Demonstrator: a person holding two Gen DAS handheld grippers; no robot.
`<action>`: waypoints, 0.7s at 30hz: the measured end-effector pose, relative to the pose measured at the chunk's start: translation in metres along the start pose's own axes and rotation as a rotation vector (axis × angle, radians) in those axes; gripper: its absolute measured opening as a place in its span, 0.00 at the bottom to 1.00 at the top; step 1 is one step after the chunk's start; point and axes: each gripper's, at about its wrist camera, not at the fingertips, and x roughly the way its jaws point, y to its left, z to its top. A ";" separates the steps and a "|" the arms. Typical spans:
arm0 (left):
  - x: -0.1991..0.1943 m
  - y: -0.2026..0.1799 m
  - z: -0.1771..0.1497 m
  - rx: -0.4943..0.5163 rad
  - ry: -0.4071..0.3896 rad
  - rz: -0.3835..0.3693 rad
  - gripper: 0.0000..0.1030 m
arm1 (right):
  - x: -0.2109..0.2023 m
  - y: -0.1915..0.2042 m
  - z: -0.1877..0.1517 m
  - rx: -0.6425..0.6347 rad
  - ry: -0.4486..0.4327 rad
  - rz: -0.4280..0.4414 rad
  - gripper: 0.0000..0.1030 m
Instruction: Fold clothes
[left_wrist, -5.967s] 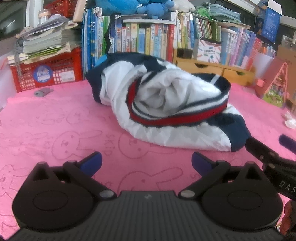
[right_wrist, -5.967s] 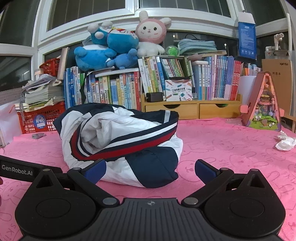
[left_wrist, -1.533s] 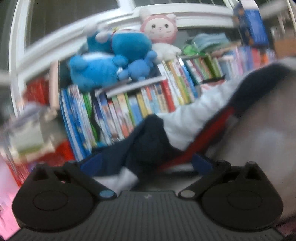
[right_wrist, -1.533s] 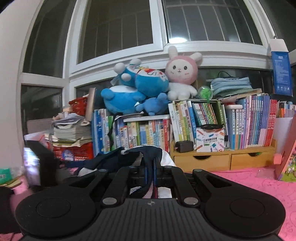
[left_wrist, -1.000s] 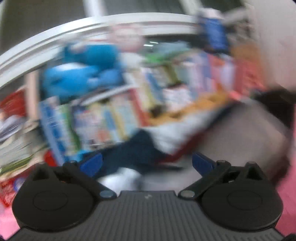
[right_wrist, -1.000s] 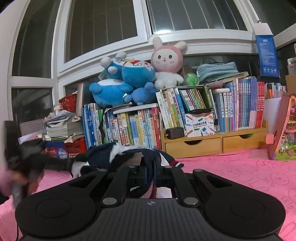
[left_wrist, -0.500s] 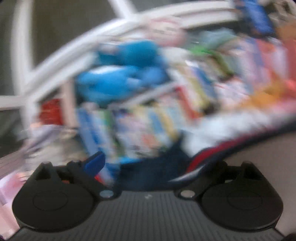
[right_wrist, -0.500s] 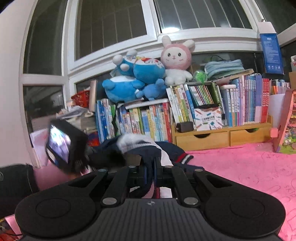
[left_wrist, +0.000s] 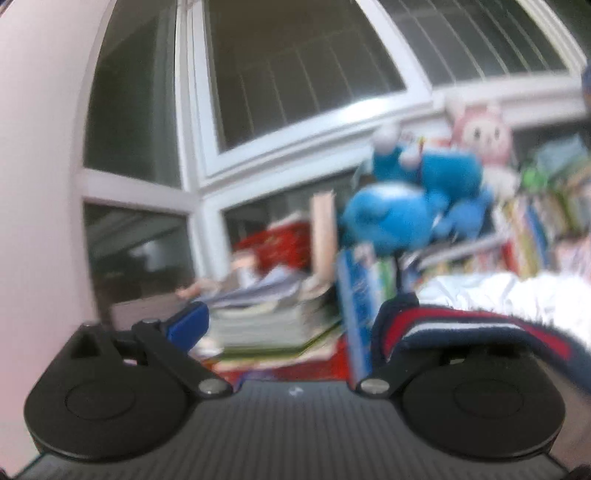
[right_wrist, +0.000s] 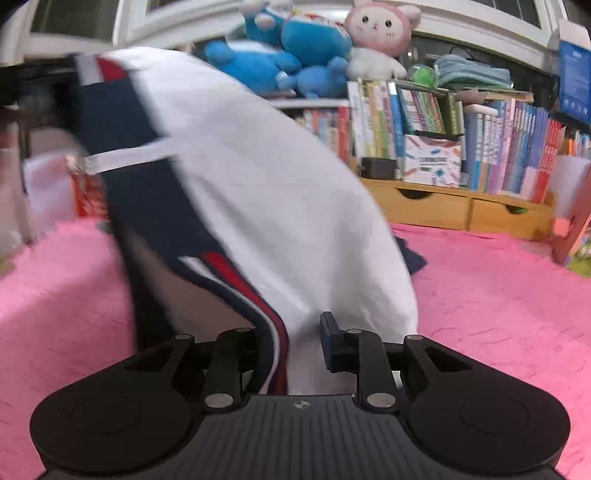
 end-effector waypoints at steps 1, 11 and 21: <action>0.000 0.007 -0.007 0.006 0.029 -0.002 0.99 | 0.001 -0.008 0.005 -0.038 -0.001 -0.021 0.26; -0.036 0.024 -0.044 -0.174 0.315 -0.256 1.00 | -0.082 -0.057 0.092 -0.319 -0.474 -0.358 0.42; -0.095 0.018 -0.112 0.068 0.535 -0.446 0.97 | -0.115 -0.047 -0.075 -0.394 0.086 -0.059 0.38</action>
